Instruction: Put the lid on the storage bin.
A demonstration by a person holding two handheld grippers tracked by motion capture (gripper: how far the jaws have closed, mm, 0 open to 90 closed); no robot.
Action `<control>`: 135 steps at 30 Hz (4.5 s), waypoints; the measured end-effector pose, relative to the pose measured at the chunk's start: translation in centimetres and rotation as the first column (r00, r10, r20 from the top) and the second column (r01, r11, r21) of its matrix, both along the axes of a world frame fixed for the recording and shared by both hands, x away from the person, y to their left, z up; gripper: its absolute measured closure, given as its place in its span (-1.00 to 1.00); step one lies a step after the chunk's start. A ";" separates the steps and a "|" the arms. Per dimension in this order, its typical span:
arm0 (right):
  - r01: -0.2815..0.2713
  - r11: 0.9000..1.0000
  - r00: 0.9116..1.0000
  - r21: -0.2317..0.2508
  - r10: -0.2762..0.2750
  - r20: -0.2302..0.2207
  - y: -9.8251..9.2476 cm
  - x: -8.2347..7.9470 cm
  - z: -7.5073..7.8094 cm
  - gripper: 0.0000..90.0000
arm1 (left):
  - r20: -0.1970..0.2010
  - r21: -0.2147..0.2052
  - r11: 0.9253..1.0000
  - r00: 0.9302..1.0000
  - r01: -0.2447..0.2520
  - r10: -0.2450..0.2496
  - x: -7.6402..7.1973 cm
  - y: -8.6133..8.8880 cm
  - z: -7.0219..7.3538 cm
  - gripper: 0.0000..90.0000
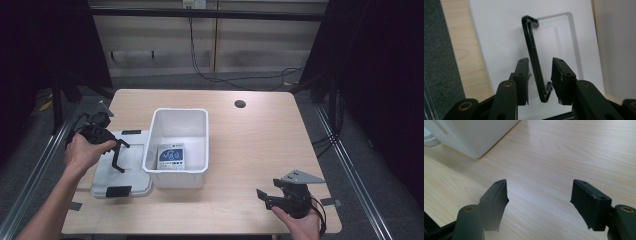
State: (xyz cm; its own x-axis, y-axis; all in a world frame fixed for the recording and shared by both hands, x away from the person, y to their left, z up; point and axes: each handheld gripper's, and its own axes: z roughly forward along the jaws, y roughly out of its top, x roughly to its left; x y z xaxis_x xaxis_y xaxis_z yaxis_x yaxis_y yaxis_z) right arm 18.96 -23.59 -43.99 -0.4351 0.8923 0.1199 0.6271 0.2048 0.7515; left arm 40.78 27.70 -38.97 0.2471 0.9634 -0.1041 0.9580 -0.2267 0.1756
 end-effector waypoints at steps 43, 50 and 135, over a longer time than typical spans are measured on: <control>-0.007 1.000 1.000 -0.023 0.007 -0.023 0.2 0.1 -0.2 -0.38 | -0.131 0.052 0.993 0.985 -0.103 0.109 2.0 -1.4 -2.6 0.79; -0.015 1.000 1.000 -0.021 0.014 -0.021 0.3 0.1 -0.2 -0.39 | -0.135 0.047 0.995 0.987 -0.085 0.091 2.1 -1.7 -2.4 0.81; 0.005 1.000 0.999 -0.017 -0.006 -0.037 0.1 0.1 -0.3 -0.40 | -0.114 -0.024 0.997 0.991 -0.067 0.064 1.6 1.2 6.5 0.89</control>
State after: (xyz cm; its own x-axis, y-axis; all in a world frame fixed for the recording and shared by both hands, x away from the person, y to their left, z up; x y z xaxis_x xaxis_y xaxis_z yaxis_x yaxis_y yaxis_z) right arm 19.09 -23.44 -44.31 -0.4258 0.8967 0.1208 0.6554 0.2136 0.7244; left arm 42.37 28.92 -32.45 0.1689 0.9734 -0.1550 0.9847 -0.1596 0.0704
